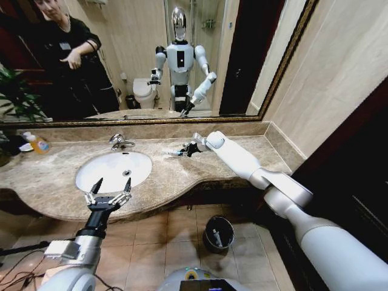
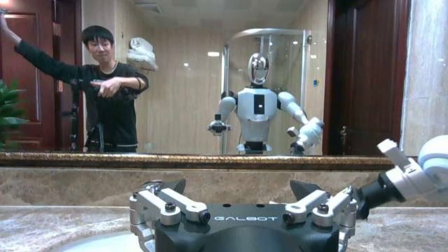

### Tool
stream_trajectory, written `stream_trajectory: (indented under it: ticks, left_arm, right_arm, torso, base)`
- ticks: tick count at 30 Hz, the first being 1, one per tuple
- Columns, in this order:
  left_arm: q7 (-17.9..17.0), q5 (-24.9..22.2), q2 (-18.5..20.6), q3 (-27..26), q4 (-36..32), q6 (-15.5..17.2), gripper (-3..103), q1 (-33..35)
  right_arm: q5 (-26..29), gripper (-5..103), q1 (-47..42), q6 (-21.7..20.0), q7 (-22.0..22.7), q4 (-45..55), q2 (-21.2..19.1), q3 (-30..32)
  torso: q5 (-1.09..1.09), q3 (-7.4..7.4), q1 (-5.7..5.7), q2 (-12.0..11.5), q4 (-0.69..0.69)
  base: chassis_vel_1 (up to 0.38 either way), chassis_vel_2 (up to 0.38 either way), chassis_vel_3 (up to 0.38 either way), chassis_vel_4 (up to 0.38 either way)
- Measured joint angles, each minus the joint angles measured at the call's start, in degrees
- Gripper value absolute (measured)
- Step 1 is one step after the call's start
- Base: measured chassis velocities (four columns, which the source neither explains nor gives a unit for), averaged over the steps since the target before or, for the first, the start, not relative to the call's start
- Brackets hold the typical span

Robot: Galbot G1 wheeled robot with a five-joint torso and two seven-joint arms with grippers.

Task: Pick up the trash from the sink and place it in the trash bin.

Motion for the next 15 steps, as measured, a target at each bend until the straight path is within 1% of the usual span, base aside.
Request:
stream_trajectory:
  ticks: [1,2,4,5,6,8,9,10,11,12,13,14,15]
  left_arm:
    - [0.0,0.0,0.0,0.0,0.0,0.0,100,0.0]
    - [0.0,0.0,0.0,0.0,0.0,0.0,100,0.0]
    - [0.0,0.0,0.0,0.0,0.0,0.0,100,0.0]
    - [0.0,0.0,0.0,0.0,0.0,0.0,100,0.0]
    - [0.0,0.0,0.0,0.0,0.0,0.0,100,0.0]
    - [0.0,0.0,0.0,0.0,0.0,0.0,100,0.0]
    - [0.0,0.0,0.0,0.0,0.0,0.0,100,0.0]
    - [0.0,0.0,0.0,0.0,0.0,0.0,100,0.0]
    - [0.0,0.0,0.0,0.0,0.0,0.0,100,0.0]
    - [0.0,0.0,0.0,0.0,0.0,0.0,100,0.0]
    - [0.0,0.0,0.0,0.0,0.0,0.0,100,0.0]
    - [0.0,0.0,0.0,0.0,0.0,0.0,100,0.0]
    - [0.0,0.0,0.0,0.0,0.0,0.0,100,0.0]
  right_arm:
    - [2.0,17,-0.6,-0.7,1.4,2.0,-0.9,0.0]
    - [2.0,17,-0.6,-0.7,1.4,2.0,-0.9,0.0]
    - [8.0,16,-2.9,-2.0,7.6,9.0,-3.8,0.3]
    - [8.0,16,-2.9,-2.0,7.6,9.0,-3.8,0.3]
    - [10.1,16,-3.9,-2.3,10.6,11.6,-4.8,0.8]
    - [16.4,15,-6.6,-3.6,18.5,18.0,-7.1,2.9]
    - [16.4,15,-6.6,-3.6,18.5,18.0,-7.1,2.9]
    - [19.6,15,-7.9,-4.3,22.4,20.7,-8.1,4.1]
    - [21.5,15,-8.6,-4.6,24.8,22.4,-8.6,5.0]
    - [21.5,15,-8.6,-4.6,24.8,22.4,-8.6,5.0]
    - [23.0,15,-9.3,-4.7,26.7,23.7,-9.1,5.9]
    - [26.0,15,-11.2,-4.7,30.8,26.9,-10.6,8.4]
    - [26.8,15,-12.0,-4.7,32.2,28.0,-11.3,9.3]
  torso:
    - [0.00,0.00,0.00,0.0,0.00]
    - [0.00,0.00,0.00,0.0,0.00]
    - [0.01,0.00,0.00,0.0,0.00]
    - [0.01,0.00,0.00,0.0,0.00]
    - [0.00,0.00,0.00,0.0,0.00]
    - [0.01,0.00,0.00,0.0,0.00]
    - [0.01,0.00,0.00,0.0,0.00]
    - [0.00,0.00,0.00,0.0,0.00]
    - [0.01,0.00,0.00,0.0,-0.01]
    - [0.01,0.00,0.00,0.0,-0.01]
    - [0.00,0.00,0.00,0.0,0.00]
    - [0.00,0.00,0.00,0.0,0.01]
    - [0.01,0.00,0.00,0.0,0.01]
  base:
    - [0.000,0.000,0.000,0.000]
    - [0.000,0.000,0.000,0.000]
    - [0.000,0.000,0.000,0.000]
    - [0.000,0.000,0.000,0.000]
    - [0.000,0.000,0.000,0.000]
    - [0.000,0.000,0.000,0.000]
    - [0.000,0.000,0.000,0.000]
    - [0.000,0.000,0.000,0.000]
    - [0.000,0.000,0.000,0.000]
    - [0.000,0.000,0.000,0.000]
    - [0.000,0.000,0.000,0.000]
    - [0.000,0.000,0.000,0.000]
    - [0.000,0.000,0.000,0.000]
